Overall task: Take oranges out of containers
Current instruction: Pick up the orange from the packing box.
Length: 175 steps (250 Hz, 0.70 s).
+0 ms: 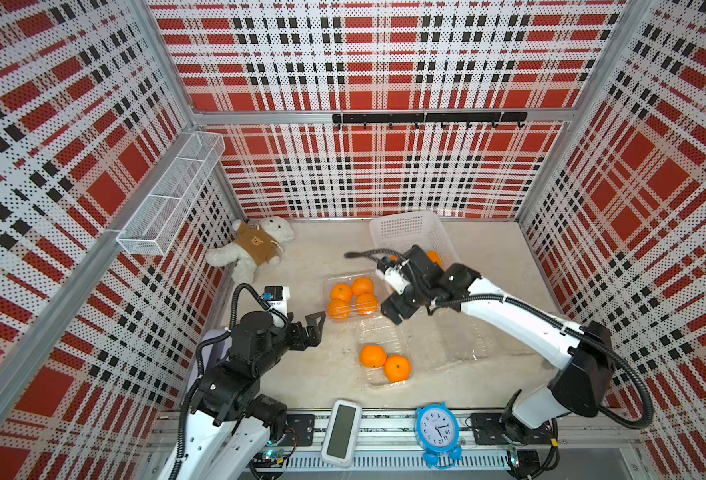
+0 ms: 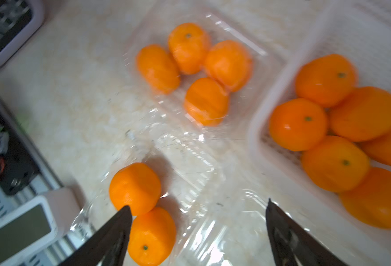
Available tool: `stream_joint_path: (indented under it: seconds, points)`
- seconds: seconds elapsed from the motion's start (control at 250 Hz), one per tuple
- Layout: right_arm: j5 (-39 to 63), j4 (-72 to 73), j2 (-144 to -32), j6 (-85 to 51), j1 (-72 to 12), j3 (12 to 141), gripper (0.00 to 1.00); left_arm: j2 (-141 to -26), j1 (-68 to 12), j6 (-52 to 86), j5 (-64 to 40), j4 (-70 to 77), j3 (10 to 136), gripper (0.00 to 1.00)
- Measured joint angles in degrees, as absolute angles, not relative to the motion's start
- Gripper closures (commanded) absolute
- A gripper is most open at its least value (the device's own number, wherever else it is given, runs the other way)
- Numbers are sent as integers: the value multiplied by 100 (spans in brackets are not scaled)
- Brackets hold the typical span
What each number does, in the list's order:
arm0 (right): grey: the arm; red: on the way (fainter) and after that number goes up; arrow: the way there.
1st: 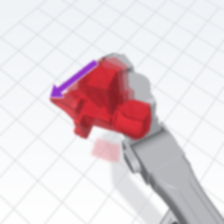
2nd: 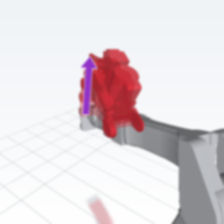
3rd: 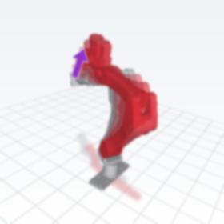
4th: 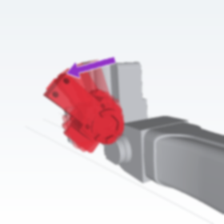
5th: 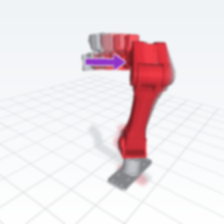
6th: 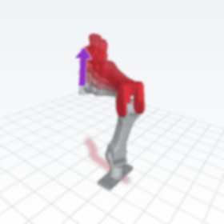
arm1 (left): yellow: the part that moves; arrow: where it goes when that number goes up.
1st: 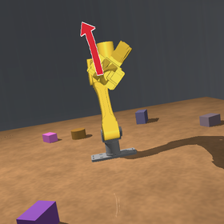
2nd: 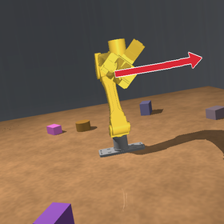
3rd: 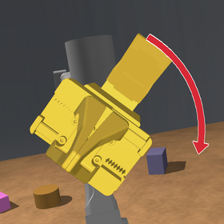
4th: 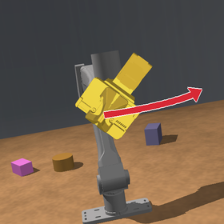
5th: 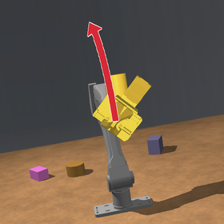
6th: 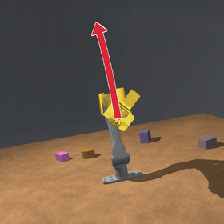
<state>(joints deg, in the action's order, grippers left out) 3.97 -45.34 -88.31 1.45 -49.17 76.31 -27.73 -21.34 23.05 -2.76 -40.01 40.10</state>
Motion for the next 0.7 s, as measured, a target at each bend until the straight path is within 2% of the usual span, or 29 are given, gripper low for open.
stream_joint_path:
  seconds: [0.112, 0.256, 0.7]
  points:
    - [749, -4038, -8809, 637, -5330, 6884, 0, -2773, -2134, 2307, -266, -4001, 4010, 1]
    - [976, -3691, -9059, 1168, -5618, 6729, 1, -2777, -2134, 2307, -255, -4001, 4010, 0]
    - [1441, -2974, -9762, 2475, -5658, 6593, 9, -2779, -2137, 2307, -204, -4005, 4010, 1]
